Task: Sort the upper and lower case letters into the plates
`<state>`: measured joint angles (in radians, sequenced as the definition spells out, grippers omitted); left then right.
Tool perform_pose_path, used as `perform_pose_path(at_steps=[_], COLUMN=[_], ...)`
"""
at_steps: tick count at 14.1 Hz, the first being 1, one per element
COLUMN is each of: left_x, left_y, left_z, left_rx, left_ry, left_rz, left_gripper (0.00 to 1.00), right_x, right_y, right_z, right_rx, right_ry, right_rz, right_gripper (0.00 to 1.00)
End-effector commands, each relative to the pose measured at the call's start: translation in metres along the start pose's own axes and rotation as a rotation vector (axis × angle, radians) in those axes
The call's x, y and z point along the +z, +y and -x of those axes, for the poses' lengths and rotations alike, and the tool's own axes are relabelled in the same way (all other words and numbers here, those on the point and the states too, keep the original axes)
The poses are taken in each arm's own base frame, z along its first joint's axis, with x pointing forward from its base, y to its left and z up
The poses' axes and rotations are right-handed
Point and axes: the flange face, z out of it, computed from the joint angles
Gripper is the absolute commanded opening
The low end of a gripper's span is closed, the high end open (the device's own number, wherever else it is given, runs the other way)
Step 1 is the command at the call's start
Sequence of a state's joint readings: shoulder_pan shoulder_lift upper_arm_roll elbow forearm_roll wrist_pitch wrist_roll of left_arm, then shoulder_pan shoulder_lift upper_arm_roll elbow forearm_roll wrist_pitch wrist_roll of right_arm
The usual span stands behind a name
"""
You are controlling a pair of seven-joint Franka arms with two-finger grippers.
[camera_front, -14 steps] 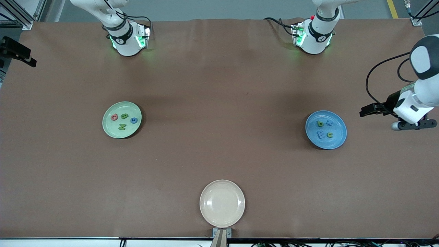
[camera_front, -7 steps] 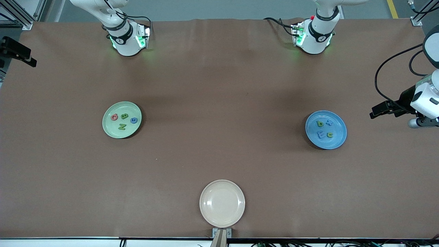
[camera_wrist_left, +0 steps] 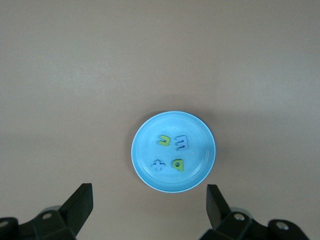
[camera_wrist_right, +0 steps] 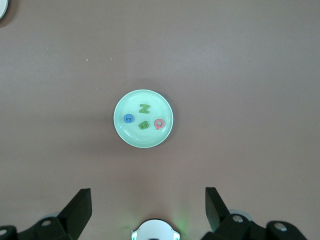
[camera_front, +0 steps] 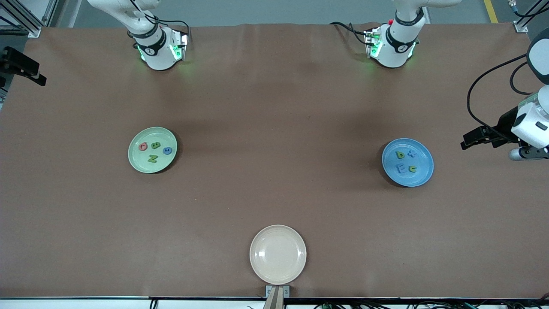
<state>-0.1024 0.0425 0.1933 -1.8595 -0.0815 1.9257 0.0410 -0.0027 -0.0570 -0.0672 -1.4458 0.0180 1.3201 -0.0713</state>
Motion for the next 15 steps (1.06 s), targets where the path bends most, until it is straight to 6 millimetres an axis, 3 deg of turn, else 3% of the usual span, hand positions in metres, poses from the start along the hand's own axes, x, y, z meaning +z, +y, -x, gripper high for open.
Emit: perform_pose_path(at_steps=[1,7,10,15], left_x=[-0.013,-0.017,-0.041,-0.082], left_y=[-0.014,-0.014,-0.012,0.008], left_z=[0.004,0.005,0.008,0.010], left_rx=[-0.012,-0.017,-0.013,0.021], left_ry=[0.006,0.011,0.053,0.067], left_rz=[0.018,0.019,0.021,0.016], left_gripper=[1.00,1.00,1.00,1.00], right_x=[-0.006,-0.005,-0.004,-0.005], right_y=[0.000,0.001,-0.001,0.001], right_z=[0.006,0.007,0.007,0.007], right_rx=[-0.010,-0.008,-0.011,-0.008], right_ry=[0.013,0.005,0.001,0.005], right_rz=[-0.011,-0.011,-0.011,-0.011], right_gripper=[1.00,1.00,1.00,1.00])
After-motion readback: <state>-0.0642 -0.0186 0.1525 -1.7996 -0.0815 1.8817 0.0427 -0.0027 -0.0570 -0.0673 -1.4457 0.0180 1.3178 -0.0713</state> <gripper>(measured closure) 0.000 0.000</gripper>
